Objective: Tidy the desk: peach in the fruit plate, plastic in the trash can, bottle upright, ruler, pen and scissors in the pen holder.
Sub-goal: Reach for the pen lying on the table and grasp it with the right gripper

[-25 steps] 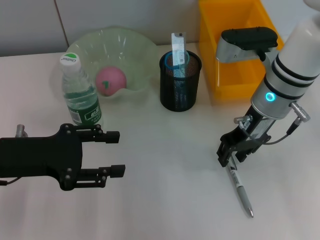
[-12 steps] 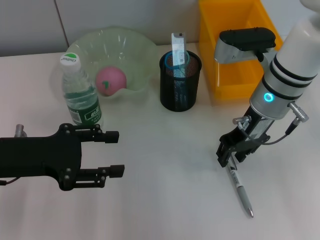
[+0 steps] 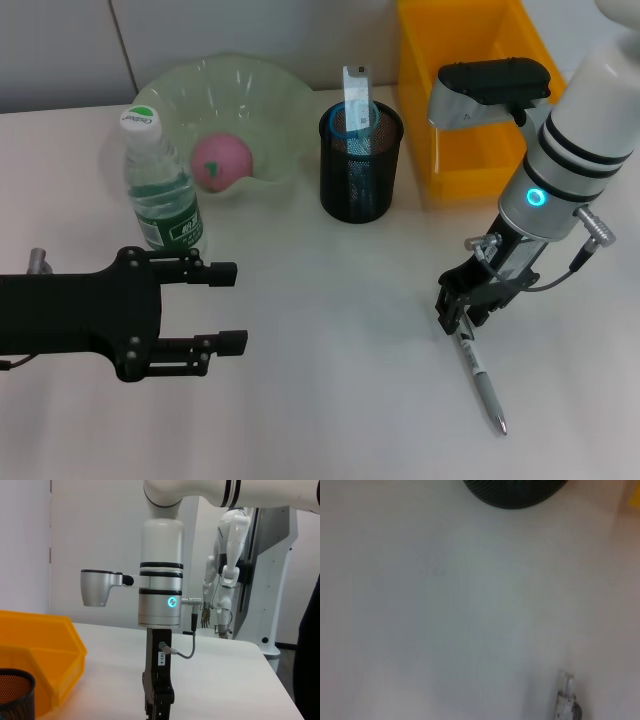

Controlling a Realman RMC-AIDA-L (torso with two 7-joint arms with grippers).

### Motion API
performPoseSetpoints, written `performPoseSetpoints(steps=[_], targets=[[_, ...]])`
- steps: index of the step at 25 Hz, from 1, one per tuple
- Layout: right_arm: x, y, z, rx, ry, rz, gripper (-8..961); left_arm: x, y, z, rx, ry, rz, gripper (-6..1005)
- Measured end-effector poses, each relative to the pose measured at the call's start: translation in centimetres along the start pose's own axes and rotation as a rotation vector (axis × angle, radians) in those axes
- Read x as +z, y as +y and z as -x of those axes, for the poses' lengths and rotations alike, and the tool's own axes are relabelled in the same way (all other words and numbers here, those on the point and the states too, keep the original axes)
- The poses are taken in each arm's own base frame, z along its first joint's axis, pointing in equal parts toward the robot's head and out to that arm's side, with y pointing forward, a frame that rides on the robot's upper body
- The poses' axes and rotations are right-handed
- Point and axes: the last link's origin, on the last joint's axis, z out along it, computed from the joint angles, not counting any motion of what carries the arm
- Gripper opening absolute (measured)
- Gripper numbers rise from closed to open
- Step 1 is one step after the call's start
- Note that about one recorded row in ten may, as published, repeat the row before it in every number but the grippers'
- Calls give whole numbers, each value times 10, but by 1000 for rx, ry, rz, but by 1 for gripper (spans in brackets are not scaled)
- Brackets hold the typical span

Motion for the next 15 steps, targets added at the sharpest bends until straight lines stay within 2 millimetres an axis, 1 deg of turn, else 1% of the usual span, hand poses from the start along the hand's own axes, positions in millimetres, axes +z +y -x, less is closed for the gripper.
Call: performPoseSetpoints(steps=[3,9,15], targets=[[1,0,-1,1,6,1,349,-1,0,-1,6,-3,-1,745],[2,0,-1,2,13,1,358,-1,0,-1,4,-2,0,746],[3,1,-1,-3,13,2,345,-1,1,-1,5,0,6,746]])
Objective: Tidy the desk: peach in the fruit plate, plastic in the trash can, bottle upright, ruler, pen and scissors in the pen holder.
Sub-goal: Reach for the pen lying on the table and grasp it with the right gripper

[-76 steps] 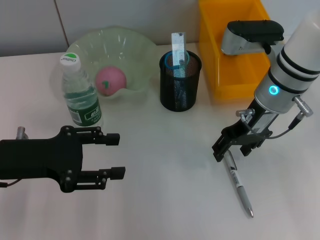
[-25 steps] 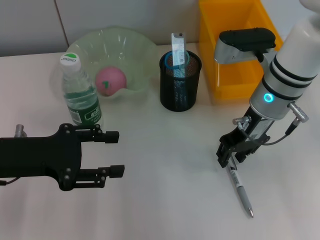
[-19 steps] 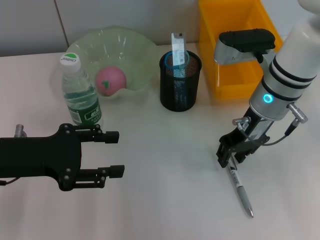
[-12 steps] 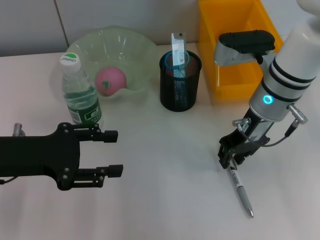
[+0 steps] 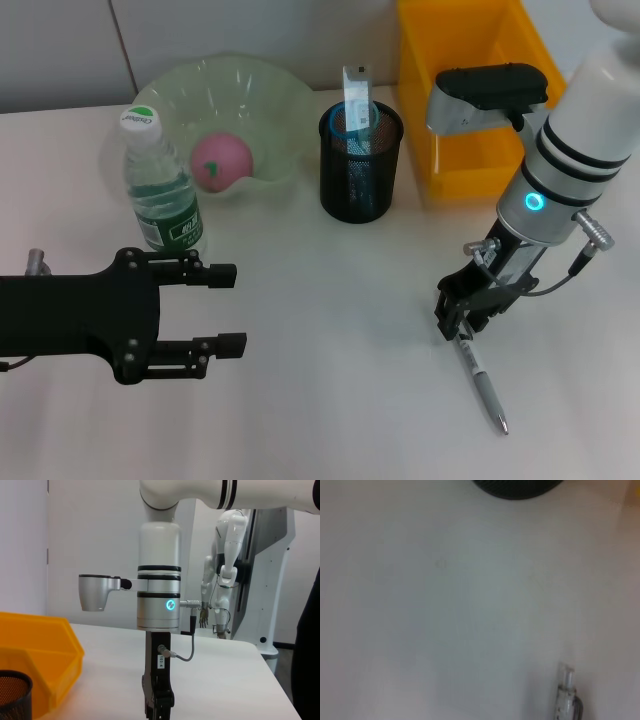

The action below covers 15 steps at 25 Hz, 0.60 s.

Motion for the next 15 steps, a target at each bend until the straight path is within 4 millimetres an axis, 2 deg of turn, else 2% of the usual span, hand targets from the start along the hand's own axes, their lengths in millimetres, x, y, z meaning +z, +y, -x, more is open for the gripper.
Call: performPoseSetpoints(steps=[7,13,15], targets=[[1,1,0,-10,-1,-9,329,0,1,1,0,2,3,747],[1,1,0,-11,-1,-8,189,-1,1,0,0,4,3,748],[1,1,0,-11,-1,-8,191,-1,1,0,0,5,4,748]])
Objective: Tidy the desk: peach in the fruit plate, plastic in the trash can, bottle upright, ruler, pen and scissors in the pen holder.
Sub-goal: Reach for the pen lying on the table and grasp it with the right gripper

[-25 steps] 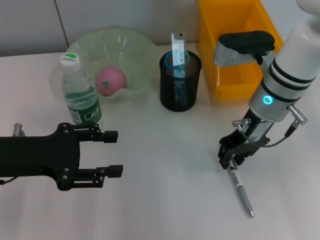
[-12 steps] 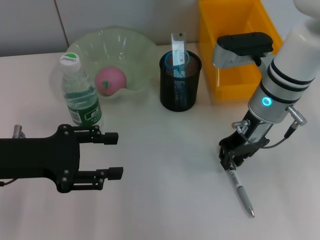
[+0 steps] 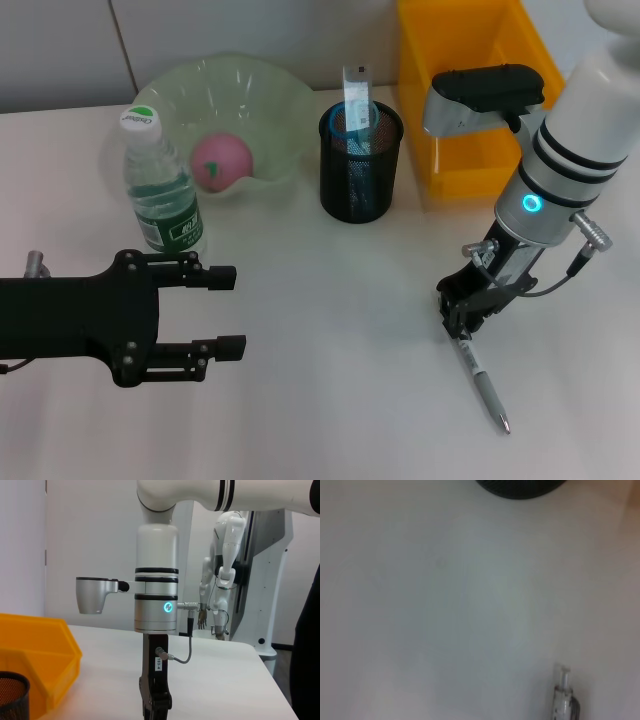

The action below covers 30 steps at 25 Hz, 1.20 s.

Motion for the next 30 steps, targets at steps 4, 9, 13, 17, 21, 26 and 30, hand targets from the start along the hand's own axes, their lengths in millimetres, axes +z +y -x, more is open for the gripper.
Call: performPoseSetpoints(steps=[4,9,13,17,21,26,30], targets=[[0,0,0,0,3,1,193,0,0,0,1,0,1,749],[1,0,-1,1,6,1,194,-2,0,-1,6,-1,2,750],[1,0,-1,0,7,-2,195,-2,1,-2,5,-1,5,750],[1,-1,-1,0,7,-6,196,-2,1,-2,6,0,5,751],[-2,0,0,-3,1,-8,198,-2,1,-2,8,1,4,751],[-4,1,1,-8,2,-11,285,-2,1,-2,8,2,4,752],[-3,1,1,-8,3,-13,371,-2,1,-2,9,2,3,752]])
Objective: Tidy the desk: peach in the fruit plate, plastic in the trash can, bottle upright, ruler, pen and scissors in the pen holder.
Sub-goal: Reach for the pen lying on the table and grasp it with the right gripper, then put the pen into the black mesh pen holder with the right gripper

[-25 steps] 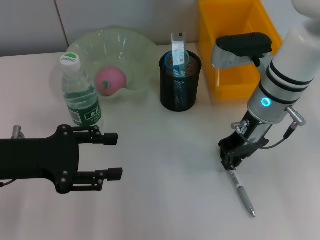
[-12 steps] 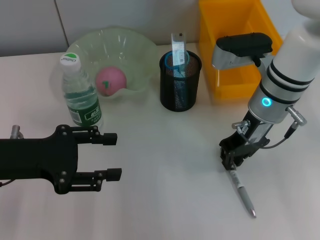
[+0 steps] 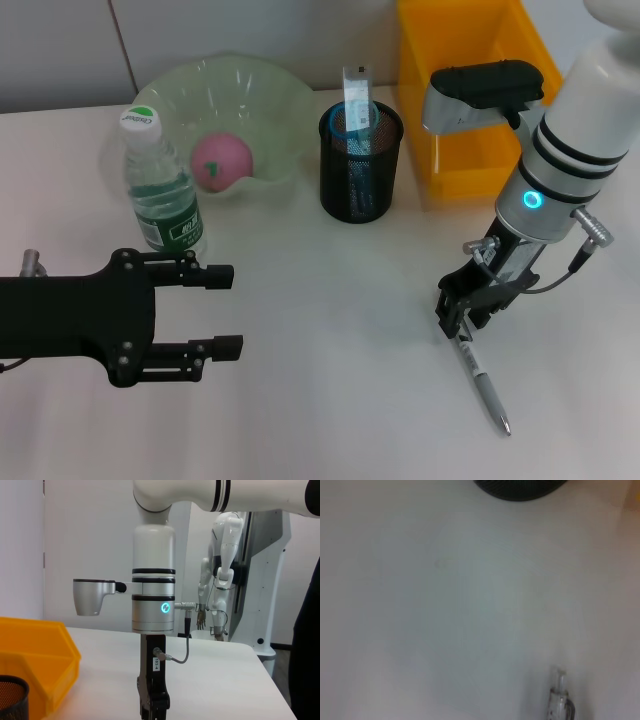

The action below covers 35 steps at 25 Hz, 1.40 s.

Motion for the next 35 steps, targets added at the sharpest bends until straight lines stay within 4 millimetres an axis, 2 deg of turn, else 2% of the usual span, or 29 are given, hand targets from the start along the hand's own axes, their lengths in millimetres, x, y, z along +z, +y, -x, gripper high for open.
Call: performPoseSetpoints(steps=[25,27,31,35], targets=[[7,1,-1,2,8,3,347,0,0,-2,8,10,7,756],[7,1,0,1,7,3,201,0,0,-2,8,10,7,756],[2,2,3,-2,-12,5,178,-2,0,-3,17,5,4,756],[-11,3,9,-10,-59,10,166,-2,1,-3,16,6,5,757]])
